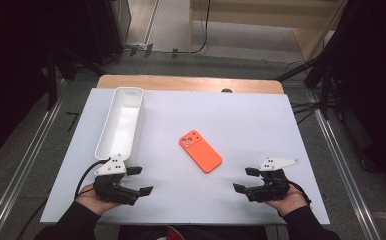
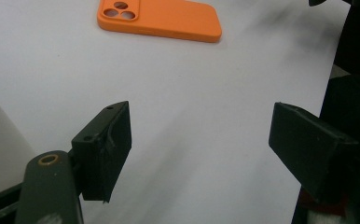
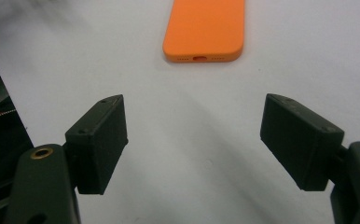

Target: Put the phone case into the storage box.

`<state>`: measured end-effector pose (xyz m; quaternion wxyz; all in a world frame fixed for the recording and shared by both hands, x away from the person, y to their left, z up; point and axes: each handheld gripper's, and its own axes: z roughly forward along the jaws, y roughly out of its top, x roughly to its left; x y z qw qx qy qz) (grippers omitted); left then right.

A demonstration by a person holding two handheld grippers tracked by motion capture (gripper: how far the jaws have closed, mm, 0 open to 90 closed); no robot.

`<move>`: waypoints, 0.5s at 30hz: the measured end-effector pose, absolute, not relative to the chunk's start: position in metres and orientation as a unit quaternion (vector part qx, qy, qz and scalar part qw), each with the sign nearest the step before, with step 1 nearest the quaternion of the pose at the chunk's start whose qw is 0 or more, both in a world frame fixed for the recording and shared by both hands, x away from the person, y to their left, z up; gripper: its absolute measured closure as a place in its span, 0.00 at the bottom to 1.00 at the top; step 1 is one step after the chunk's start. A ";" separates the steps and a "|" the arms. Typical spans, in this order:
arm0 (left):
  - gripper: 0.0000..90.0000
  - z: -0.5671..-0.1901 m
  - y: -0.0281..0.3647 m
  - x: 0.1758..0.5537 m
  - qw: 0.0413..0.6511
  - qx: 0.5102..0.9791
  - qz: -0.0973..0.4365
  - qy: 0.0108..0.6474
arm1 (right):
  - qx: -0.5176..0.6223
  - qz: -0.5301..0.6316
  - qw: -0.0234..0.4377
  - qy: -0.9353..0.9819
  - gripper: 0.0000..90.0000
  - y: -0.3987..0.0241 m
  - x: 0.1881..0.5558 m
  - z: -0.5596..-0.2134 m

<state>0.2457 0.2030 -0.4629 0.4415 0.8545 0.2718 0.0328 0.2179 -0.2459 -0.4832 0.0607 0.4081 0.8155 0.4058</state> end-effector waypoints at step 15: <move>0.24 -0.462 0.203 0.246 0.443 0.854 0.032 0.271 | 0.405 0.406 0.054 0.817 0.24 -0.245 0.221 -0.486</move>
